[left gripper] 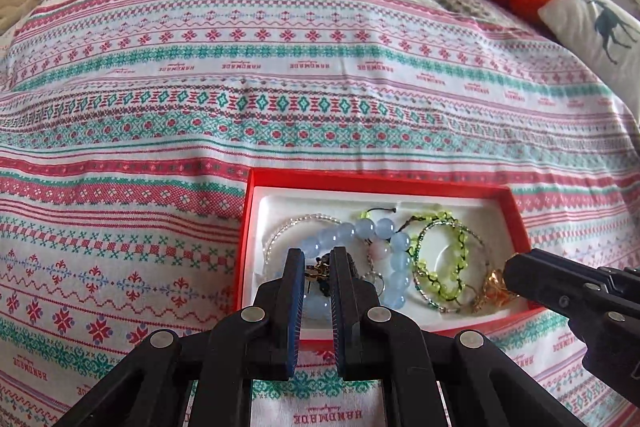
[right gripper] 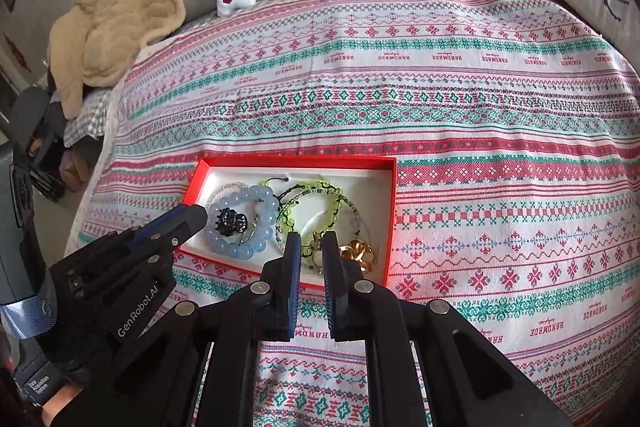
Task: Organize jewelry
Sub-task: 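Lower both earrings into the red box and open both tools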
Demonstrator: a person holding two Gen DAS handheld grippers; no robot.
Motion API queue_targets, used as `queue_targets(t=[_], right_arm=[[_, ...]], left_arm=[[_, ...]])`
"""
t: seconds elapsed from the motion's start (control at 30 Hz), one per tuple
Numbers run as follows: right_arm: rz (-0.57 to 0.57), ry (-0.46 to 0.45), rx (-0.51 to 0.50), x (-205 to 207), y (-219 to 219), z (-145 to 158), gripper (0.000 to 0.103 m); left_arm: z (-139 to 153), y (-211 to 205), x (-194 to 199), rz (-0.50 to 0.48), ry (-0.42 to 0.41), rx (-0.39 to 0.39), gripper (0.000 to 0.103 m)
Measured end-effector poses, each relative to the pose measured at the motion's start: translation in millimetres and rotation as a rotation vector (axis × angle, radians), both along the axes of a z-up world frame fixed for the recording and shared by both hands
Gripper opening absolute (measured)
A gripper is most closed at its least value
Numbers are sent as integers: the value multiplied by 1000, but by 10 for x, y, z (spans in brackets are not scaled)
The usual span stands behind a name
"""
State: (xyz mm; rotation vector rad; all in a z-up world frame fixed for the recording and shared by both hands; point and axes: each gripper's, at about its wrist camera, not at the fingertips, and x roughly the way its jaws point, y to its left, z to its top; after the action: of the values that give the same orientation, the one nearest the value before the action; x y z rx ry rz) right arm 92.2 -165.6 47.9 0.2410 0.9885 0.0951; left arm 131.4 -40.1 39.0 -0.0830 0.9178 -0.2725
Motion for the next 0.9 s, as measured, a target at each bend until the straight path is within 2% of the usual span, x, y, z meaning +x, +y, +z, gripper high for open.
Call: queue_targets(t=[0.37, 0.5, 0.9], right_arm=[[-40, 20, -13, 155, -75, -131, 11], [-49, 26, -12, 173, -105, -160, 11], [-31, 27, -62, 255, 33, -207, 11]], left_arm=[[-104, -12, 128, 19, 21, -17, 9], [-90, -12, 113, 24, 23, -8, 19], [66, 166, -81, 54, 19, 39, 35]])
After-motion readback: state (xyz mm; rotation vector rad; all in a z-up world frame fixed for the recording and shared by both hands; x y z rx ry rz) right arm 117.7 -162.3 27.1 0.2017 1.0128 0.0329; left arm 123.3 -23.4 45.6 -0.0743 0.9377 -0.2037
